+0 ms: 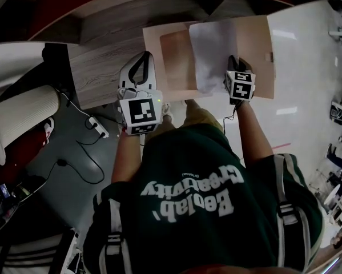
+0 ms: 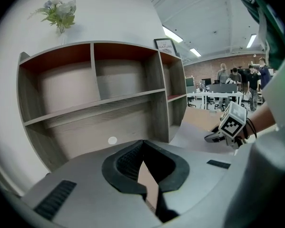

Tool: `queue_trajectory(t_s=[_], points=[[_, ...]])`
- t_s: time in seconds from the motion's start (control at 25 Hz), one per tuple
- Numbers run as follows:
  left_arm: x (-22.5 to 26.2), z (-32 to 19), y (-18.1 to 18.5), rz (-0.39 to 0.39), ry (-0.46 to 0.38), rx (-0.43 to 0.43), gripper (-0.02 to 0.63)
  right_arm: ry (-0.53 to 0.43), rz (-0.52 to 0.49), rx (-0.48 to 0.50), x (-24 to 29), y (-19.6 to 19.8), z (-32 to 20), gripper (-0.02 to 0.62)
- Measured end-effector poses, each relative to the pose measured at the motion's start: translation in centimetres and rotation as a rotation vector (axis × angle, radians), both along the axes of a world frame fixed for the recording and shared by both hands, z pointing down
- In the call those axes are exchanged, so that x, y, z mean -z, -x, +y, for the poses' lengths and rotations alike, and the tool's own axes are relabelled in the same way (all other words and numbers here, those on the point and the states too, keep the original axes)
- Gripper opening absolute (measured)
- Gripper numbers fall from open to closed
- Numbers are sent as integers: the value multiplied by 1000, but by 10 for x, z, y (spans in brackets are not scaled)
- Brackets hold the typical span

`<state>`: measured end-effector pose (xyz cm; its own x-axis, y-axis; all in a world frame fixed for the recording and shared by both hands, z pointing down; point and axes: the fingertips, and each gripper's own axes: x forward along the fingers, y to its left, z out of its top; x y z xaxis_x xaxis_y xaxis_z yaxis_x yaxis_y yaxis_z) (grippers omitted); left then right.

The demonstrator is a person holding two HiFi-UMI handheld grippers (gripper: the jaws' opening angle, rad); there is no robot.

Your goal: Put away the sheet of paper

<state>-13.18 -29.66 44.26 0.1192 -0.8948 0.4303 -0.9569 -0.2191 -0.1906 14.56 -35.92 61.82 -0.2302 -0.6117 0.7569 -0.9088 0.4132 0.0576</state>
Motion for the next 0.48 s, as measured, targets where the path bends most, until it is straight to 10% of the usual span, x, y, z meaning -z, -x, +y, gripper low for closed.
queue_trajectory(t_s=[0.48], points=[[-10, -16, -12, -8, 22, -13, 18, 14, 47, -54, -21, -40, -13, 34]])
